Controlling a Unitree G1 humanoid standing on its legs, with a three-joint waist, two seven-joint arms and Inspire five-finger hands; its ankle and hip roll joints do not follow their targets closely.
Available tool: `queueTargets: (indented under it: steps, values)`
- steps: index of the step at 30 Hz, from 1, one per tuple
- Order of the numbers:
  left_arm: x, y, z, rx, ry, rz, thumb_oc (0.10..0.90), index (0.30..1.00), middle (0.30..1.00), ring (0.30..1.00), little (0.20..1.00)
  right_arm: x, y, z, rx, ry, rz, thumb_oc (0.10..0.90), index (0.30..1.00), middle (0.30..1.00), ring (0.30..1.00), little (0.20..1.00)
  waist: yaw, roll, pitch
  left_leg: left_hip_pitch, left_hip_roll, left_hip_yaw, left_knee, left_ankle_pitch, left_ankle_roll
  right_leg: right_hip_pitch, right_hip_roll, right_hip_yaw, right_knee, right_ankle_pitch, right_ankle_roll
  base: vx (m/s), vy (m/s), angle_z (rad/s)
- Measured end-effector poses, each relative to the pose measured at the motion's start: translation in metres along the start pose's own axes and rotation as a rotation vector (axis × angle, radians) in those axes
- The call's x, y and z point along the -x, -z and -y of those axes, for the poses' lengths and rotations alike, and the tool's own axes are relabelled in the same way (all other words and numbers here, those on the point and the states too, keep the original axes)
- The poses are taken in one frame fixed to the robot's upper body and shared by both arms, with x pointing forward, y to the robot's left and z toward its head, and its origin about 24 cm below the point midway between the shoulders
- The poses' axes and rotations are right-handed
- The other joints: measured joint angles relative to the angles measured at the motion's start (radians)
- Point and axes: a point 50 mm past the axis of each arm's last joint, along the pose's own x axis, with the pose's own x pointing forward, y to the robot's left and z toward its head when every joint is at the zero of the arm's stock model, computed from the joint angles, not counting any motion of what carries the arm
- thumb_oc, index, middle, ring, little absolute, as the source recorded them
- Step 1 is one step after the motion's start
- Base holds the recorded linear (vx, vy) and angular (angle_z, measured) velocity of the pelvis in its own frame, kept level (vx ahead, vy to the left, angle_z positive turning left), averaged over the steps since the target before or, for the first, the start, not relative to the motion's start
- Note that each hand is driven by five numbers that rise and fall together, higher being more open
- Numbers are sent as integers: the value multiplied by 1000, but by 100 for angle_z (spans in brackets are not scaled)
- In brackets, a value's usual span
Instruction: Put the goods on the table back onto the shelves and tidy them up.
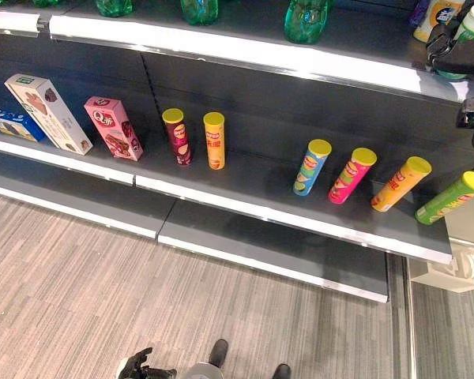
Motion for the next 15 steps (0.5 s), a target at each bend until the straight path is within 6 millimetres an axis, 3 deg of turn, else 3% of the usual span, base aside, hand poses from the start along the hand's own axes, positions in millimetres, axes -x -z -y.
queueTargets:
  steps: [15]
  values:
    - [0, 0, 1, -2, 1, 2, 800, 900, 900, 900, 900, -6, 1, 9, -6, 63, -35, 400, 300, 300, 300, 300, 7, 8, -13, -30, -2, -23, 0, 4, -3, -19, -1, -23, 0, -4, 2, 12, -2, 4]
